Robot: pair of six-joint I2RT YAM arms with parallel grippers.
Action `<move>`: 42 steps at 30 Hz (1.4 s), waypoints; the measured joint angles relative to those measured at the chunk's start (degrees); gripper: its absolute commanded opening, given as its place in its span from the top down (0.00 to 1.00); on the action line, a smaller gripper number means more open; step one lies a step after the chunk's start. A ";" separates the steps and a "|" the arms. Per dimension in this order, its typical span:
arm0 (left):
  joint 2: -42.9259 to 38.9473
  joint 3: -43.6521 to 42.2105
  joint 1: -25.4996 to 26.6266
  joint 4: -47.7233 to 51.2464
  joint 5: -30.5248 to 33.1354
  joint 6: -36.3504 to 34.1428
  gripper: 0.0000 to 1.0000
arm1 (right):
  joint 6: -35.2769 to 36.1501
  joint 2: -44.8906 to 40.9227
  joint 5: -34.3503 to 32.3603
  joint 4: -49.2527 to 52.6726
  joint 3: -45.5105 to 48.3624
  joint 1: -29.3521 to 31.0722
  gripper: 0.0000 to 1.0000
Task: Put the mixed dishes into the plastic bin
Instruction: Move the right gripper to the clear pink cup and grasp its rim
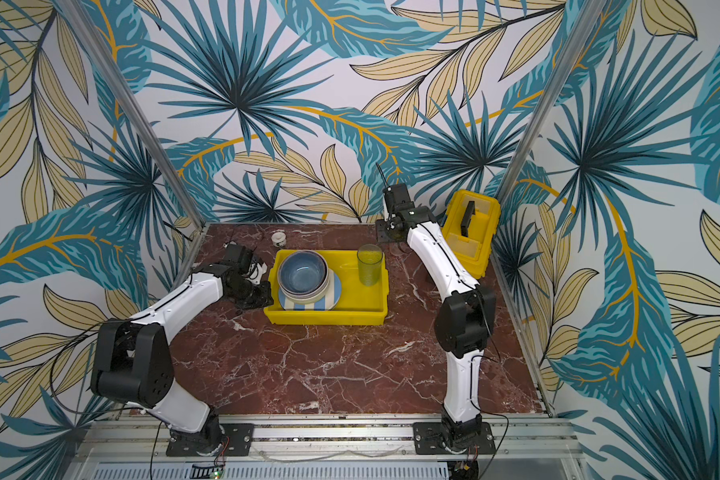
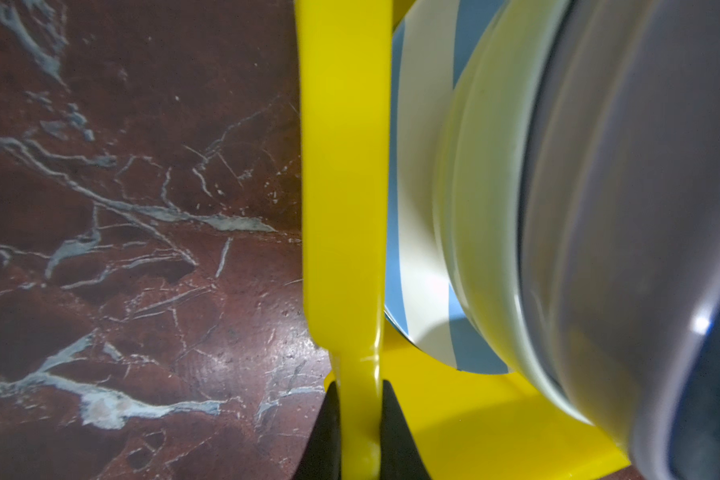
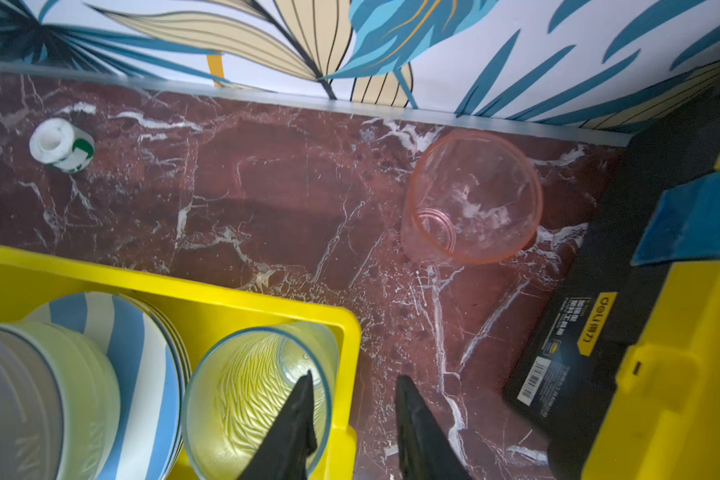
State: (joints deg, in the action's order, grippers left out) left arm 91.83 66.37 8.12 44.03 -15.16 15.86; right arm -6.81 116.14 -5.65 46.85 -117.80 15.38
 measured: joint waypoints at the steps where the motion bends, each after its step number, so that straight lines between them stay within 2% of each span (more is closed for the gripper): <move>1: 0.00 0.00 0.00 0.00 0.00 0.00 0.90 | -0.37 0.00 0.11 -0.57 0.15 -0.74 0.57; 7: 0.00 0.00 0.00 -0.02 0.00 0.00 0.90 | -3.13 0.90 -1.57 -3.61 1.03 -4.96 0.56; 14: 0.00 0.00 0.00 -0.02 -0.09 0.02 0.90 | -5.86 7.41 -4.85 -5.27 -2.97 -8.22 0.56; 20: 0.00 0.00 0.00 -0.04 -0.20 0.04 0.90 | -7.26 12.92 -5.25 -5.33 -7.30 -8.48 0.56; 29: 0.00 0.00 0.00 -0.07 -0.31 0.04 0.90 | -8.24 14.01 -5.29 -5.64 -9.55 -8.70 0.58; 37: 0.00 0.00 0.00 -0.07 -0.31 0.04 0.90 | -8.22 18.75 -5.14 -5.95 -12.83 -9.14 0.61; 42: 0.00 0.00 -0.02 -0.07 -0.31 0.04 0.90 | -8.26 20.39 -4.79 -5.68 -13.00 -9.14 0.69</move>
State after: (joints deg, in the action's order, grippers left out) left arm 91.83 66.37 8.10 43.97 -15.46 15.90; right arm -15.07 136.53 -10.44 41.17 -130.80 6.24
